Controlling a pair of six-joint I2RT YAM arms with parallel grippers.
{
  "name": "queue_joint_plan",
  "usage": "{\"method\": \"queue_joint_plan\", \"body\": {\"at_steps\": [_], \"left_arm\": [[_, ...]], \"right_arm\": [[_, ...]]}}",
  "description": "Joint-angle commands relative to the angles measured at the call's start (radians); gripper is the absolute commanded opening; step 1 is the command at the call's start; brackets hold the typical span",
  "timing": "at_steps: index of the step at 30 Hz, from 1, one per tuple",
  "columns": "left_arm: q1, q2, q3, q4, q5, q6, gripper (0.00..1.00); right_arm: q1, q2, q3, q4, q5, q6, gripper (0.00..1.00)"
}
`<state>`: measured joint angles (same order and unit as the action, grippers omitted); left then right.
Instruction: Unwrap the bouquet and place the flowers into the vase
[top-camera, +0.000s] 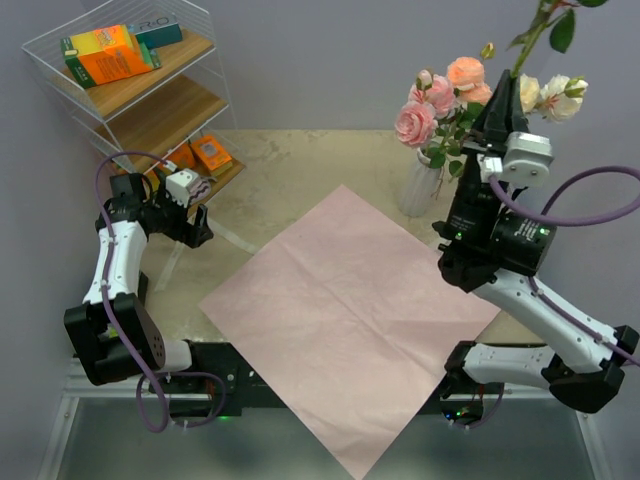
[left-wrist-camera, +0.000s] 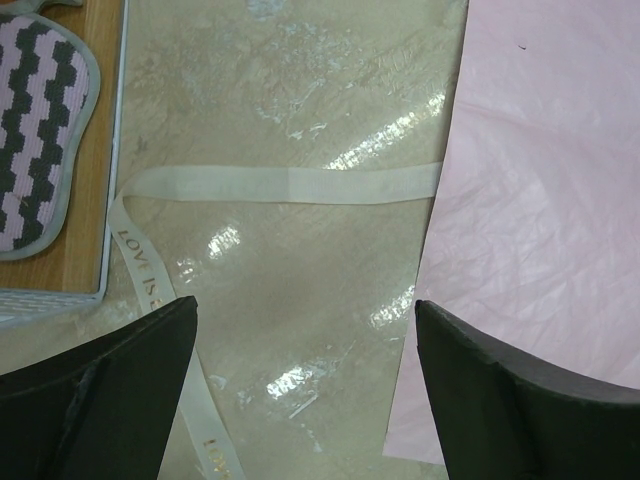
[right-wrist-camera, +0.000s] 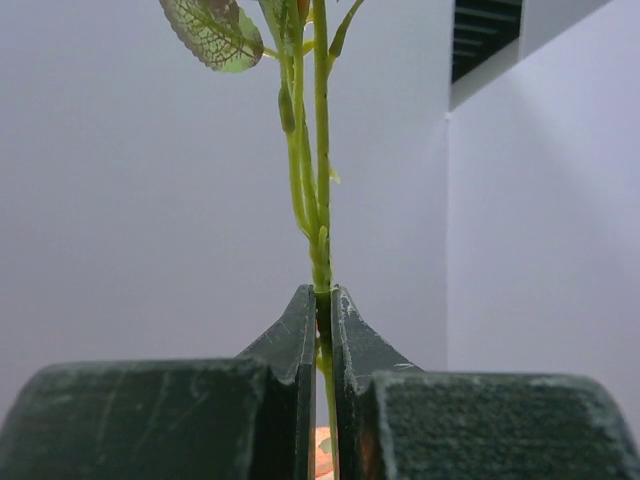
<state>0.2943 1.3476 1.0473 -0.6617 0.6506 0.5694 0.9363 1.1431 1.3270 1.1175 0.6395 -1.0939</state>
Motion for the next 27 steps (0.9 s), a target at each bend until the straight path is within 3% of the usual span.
{"method": "queue_joint_plan", "body": {"at_steps": [1,5,8,27], "left_arm": [[0.011,-0.005,0.030,0.005,0.027,0.027,0.94],[0.011,-0.002,0.030,-0.006,0.038,0.047,0.94],[0.011,-0.005,0.026,0.008,0.027,0.035,0.94],[0.029,0.088,0.088,0.007,0.012,0.058,0.94]], "right_arm": [[-0.094,-0.019,0.008,0.027,0.019,0.084,0.00],[-0.253,0.032,0.046,-0.045,0.003,0.251,0.00],[-0.318,0.082,0.077,0.013,0.026,0.290,0.00],[-0.525,0.356,0.173,0.258,0.091,0.425,0.00]]}}
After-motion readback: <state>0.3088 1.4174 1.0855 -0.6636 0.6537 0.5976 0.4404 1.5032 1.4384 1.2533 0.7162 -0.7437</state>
